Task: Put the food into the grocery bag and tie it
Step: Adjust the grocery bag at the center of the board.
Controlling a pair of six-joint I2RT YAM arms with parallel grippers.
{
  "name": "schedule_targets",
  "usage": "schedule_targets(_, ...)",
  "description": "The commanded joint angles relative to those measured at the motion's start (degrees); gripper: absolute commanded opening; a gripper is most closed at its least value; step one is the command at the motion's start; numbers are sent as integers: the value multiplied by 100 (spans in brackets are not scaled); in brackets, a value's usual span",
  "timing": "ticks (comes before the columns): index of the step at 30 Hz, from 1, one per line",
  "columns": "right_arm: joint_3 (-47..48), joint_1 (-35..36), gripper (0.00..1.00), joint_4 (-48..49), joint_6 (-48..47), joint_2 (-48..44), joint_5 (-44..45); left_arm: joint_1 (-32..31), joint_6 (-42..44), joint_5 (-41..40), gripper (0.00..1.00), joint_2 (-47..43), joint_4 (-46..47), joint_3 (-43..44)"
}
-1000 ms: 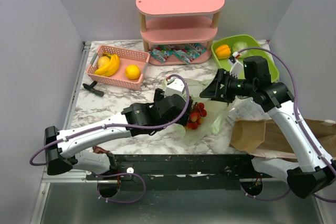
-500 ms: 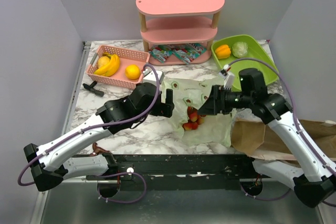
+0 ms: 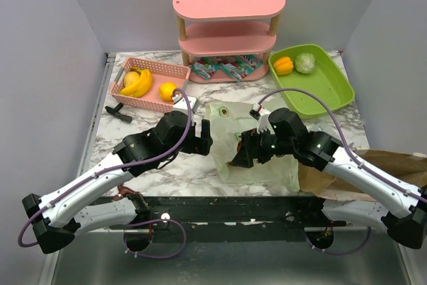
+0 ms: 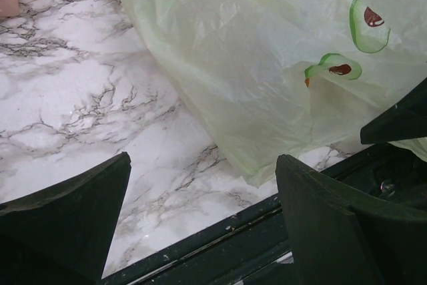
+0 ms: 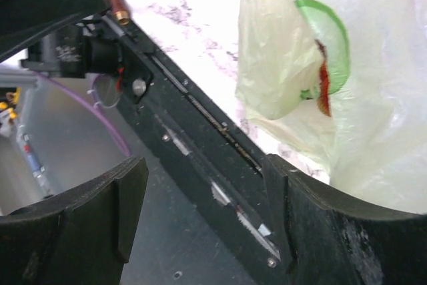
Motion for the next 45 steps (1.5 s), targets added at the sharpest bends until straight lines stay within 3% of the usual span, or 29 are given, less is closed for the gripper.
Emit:
schedule_targets(1,-295,217,77,365,-8,85,931,64,-91,146,92,-252,-115,-154)
schedule_targets(14,-1837,550,73,1918,357,-702,2630,108,-116,263,91,-274,4,-281)
schedule_targets(28,-2333,824,67,2961,350,-170,2984,108,-180,295,91,-299,65,-397)
schedule_targets(35,-2378,946,65,3368,355,241,2699,118,-195,383,91,-281,118,-369)
schedule_targets(45,-2298,1039,48,4020,306,806,2333,117,-285,576,91,-411,118,-402)
